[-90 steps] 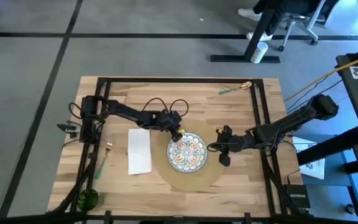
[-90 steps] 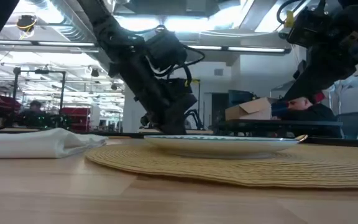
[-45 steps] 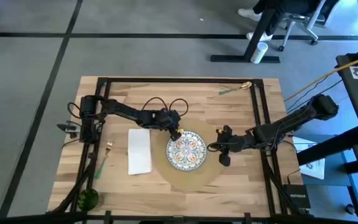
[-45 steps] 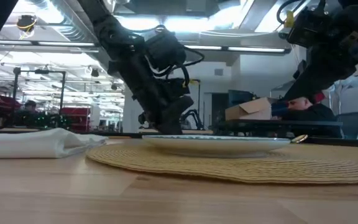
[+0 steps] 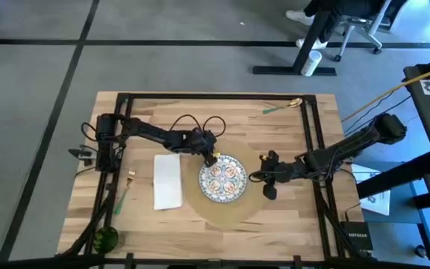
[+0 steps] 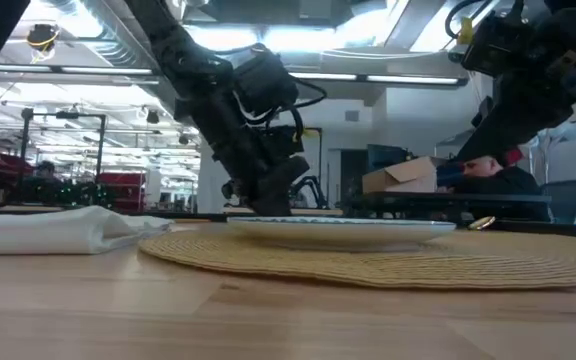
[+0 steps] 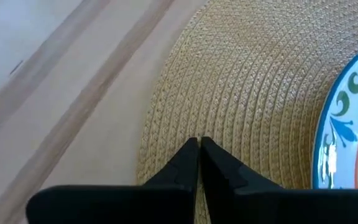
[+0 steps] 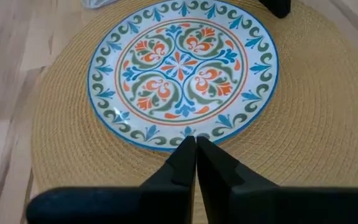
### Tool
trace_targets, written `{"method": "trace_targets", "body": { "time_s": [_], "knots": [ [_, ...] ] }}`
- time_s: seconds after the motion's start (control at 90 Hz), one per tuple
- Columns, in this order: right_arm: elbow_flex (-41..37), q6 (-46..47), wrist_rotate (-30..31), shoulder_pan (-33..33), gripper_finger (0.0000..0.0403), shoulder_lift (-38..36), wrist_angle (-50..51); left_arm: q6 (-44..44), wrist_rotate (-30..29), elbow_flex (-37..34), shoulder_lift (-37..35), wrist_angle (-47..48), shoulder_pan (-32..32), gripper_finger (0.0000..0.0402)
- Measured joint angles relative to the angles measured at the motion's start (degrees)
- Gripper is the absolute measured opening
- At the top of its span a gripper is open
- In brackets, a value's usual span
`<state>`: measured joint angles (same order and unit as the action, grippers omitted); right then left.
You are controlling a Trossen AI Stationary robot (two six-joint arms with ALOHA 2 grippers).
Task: Set table place
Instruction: Adjust the brown placemat
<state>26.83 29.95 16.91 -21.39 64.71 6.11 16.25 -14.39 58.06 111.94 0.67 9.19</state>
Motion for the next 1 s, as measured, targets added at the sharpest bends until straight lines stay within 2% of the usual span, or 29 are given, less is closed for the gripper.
{"method": "trace_targets", "body": {
  "time_s": [0.689,0.833,1.0],
  "knots": [
    [0.00,-0.02,0.01,0.01,0.0000,0.00,0.04,-0.24,-0.38,-0.04,-1.07,1.84,0.33,0.0000],
    [0.00,-0.02,0.08,0.00,0.0000,0.00,0.02,-0.11,-0.43,-0.31,-3.23,3.20,-0.25,0.0000],
    [0.00,-0.02,0.13,0.02,0.0000,0.00,0.02,-0.15,-3.00,-0.39,-9.72,7.01,-1.11,0.0000]
  ]
}}
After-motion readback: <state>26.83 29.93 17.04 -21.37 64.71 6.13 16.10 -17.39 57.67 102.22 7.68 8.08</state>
